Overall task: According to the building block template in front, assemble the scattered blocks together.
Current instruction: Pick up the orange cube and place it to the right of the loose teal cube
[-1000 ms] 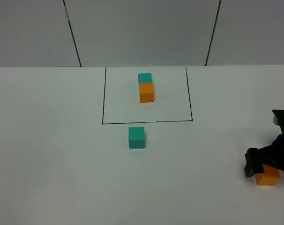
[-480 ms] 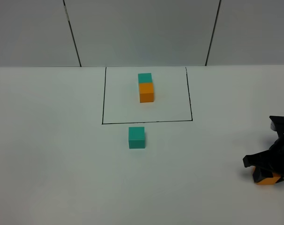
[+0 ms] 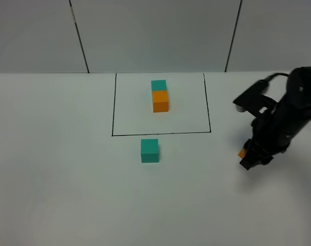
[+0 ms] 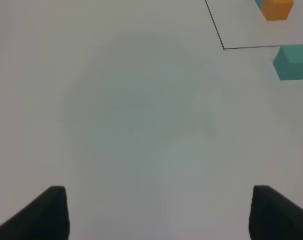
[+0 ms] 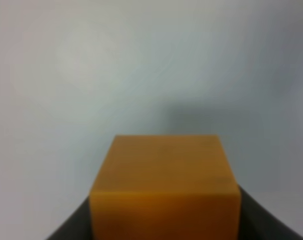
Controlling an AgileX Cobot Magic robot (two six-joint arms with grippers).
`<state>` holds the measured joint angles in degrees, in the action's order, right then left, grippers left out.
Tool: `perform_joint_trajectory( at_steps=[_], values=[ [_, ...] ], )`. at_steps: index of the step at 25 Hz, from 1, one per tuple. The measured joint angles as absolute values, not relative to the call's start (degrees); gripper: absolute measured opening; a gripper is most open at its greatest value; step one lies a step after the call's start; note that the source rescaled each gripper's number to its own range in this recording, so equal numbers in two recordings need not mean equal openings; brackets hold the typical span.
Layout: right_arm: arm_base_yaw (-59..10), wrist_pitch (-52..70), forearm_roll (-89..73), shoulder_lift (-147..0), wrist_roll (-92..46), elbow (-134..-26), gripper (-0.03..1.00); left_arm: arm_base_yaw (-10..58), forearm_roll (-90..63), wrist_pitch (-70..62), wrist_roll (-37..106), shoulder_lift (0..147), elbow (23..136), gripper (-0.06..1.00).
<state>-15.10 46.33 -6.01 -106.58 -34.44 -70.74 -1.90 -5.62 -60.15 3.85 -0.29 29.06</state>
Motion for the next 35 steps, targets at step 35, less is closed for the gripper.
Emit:
perform_joint_trajectory(
  at_steps=[35],
  values=[
    [-31.3, 63.5, 0.0, -140.1, -55.4, -115.4, 0.01, -1.9, -5.6, -60.1, 3.9, -0.3, 29.1, 0.66]
  ],
)
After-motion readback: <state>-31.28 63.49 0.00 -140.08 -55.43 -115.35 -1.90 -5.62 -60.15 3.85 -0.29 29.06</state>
